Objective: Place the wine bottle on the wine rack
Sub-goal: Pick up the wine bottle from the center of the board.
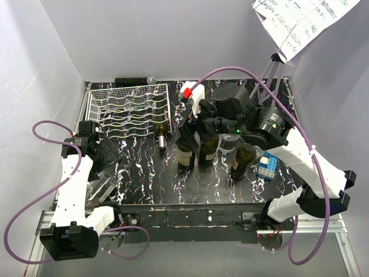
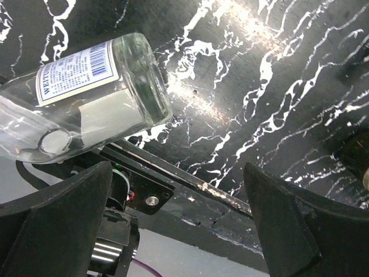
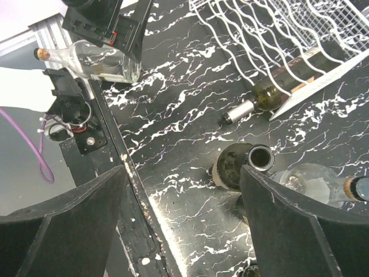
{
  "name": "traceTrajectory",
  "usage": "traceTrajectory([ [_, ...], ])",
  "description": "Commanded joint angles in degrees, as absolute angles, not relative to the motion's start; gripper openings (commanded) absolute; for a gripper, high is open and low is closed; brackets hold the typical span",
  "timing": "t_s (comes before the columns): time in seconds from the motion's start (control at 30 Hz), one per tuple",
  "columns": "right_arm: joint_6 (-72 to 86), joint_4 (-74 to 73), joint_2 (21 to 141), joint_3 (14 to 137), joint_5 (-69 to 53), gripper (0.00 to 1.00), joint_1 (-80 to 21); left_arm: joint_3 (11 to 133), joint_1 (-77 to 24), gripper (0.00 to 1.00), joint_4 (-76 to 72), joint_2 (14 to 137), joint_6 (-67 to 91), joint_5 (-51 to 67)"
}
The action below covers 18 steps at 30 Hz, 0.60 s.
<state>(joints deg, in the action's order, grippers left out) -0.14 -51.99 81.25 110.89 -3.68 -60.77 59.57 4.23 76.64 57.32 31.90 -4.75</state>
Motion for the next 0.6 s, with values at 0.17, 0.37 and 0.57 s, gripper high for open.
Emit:
traceTrajectory([
  [0.17, 1.4, -45.6, 78.3, 105.2, -5.1, 0.87, -60.8, 60.3, 6.8, 0.98, 78.8, 64.5, 39.8, -10.3],
  [0.37, 0.3, -47.9, 76.3, 104.2, -3.8, 0.87, -60.8, 64.4, 16.2, 0.98, 77.3, 62.1, 43.8, -10.4],
  [0.57, 0.9, -50.9, 74.5, 103.8, -3.3, 0.87, -60.8, 63.4, 28.9, 0.98, 79.7, 63.1, 50.7, -14.5],
])
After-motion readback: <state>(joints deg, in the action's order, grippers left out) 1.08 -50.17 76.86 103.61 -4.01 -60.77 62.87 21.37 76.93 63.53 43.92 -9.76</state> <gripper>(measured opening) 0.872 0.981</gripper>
